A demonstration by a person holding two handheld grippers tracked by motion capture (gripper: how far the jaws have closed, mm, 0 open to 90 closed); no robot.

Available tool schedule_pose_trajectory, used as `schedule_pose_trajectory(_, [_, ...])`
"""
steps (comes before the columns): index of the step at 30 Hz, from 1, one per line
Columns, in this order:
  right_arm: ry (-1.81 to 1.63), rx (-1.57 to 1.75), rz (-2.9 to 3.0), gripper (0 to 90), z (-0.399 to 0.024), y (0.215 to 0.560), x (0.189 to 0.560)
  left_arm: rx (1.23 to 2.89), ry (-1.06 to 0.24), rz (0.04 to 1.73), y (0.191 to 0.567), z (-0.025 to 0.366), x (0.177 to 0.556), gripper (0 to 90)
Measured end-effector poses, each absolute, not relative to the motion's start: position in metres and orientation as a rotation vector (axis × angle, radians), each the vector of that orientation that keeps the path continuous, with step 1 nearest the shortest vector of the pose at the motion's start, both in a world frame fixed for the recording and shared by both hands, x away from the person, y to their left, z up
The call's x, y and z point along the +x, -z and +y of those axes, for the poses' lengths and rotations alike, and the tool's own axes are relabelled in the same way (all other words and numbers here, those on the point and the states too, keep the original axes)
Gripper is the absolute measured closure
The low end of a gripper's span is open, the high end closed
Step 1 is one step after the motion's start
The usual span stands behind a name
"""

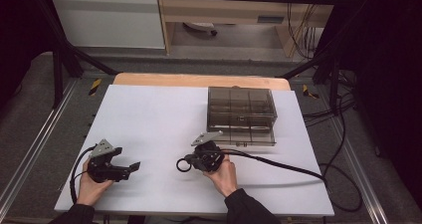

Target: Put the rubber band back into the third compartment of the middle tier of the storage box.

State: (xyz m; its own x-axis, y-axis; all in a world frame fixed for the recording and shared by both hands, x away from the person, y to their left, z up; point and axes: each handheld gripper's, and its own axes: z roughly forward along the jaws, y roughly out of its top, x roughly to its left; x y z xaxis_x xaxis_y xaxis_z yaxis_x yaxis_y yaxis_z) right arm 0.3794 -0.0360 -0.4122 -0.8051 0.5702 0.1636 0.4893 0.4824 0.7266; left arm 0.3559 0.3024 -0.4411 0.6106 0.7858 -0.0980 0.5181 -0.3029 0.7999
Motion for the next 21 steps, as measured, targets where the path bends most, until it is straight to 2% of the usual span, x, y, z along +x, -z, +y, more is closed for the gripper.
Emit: schedule_pose_trajectory(21, [-1.225,0.924,2.586,87.7,-0.048,0.393,0.382,1.975,-0.399,1.033,0.441,0.302,0.356,4.6])
